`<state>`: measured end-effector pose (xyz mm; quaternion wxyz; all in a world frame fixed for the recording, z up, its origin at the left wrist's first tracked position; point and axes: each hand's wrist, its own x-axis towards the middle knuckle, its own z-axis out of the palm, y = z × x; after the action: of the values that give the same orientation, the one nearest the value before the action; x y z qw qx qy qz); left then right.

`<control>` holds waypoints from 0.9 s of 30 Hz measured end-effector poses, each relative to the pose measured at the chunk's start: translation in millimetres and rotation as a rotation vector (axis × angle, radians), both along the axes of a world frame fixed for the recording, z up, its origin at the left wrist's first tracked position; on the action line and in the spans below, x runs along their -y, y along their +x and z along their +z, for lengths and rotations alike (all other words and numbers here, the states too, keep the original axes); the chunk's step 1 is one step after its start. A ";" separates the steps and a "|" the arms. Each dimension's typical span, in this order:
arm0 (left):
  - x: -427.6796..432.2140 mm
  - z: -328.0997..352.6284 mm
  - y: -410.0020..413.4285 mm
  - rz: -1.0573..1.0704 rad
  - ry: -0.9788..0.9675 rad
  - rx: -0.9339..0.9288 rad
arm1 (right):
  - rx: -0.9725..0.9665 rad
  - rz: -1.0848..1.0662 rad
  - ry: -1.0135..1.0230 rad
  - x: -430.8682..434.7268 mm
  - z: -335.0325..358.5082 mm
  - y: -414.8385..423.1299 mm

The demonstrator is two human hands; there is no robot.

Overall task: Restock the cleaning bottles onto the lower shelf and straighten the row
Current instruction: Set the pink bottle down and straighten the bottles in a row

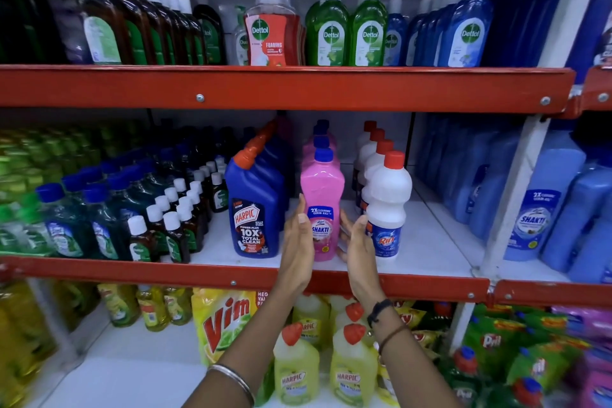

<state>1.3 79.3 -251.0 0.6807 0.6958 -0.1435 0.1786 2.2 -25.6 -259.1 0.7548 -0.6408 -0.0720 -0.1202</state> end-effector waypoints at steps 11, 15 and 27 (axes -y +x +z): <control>-11.8 -4.6 -9.7 -0.019 -0.108 -0.048 | 0.109 -0.128 0.011 -9.6 -5.2 -12.2; -34.4 -22.0 -25.9 0.241 -0.248 0.169 | 0.363 -0.268 0.020 -35.9 -25.0 -27.4; -124.6 0.7 -3.8 0.059 -0.101 -0.035 | -0.007 0.210 0.100 -102.8 -2.4 -0.4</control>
<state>-2.5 203.8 -250.3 0.7118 0.6675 -0.1016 0.1933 1.8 77.3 -261.5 0.7947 -0.5915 -0.1301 -0.0416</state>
